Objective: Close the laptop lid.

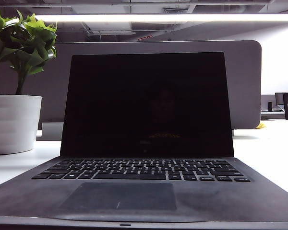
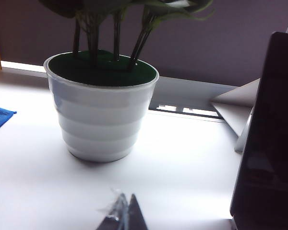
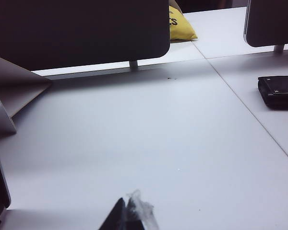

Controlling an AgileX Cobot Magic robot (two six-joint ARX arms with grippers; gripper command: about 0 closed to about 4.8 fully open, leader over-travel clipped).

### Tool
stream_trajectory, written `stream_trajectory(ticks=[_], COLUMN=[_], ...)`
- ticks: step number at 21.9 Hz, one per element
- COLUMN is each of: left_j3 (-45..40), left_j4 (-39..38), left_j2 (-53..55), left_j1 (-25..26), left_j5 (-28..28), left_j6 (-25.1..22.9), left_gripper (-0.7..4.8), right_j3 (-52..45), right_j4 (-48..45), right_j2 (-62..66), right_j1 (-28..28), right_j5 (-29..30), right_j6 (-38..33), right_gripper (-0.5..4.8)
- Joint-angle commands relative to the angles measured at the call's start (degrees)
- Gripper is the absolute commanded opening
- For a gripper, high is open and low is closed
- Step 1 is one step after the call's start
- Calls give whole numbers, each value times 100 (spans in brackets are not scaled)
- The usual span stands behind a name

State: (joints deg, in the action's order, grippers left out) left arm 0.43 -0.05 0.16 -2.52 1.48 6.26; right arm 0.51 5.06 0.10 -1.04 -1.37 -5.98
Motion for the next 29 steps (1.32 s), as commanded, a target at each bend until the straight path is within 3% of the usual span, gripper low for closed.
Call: stream_trajectory(ticks=[1,8,17,20,24,27,29], left_j3=[7,7,39,369,1121,1683,2074], left_j4=[55,103,1755,1821,2260,3390,3936], left_j2=[7,7,201,647,2208,4203,5333], left_j1=[9,9,9,7,7,7,9], left_j5=[-42,-4,-387,-415,-662,-782,-1329], left_j6=[17,-46,275,376,319,323,328], left_gripper=[-5,-5,-5,-5,-5,-5,-5], right_j3=[-11,-11,168,367,621,916,1204], right_j4=[-61,-76,-940,-1010,-1569,-2240,-2723], right_j2=[0,0,2,114,879,2094,2999], right_j1=[7,7,11,11,15,13,15], right_j5=[4,46,136,151,179,472,901], right_j6=[0,-11,-201,-400,-455,-455,-448], right_gripper=[0,0,-1,-1,-1,-1,-1])
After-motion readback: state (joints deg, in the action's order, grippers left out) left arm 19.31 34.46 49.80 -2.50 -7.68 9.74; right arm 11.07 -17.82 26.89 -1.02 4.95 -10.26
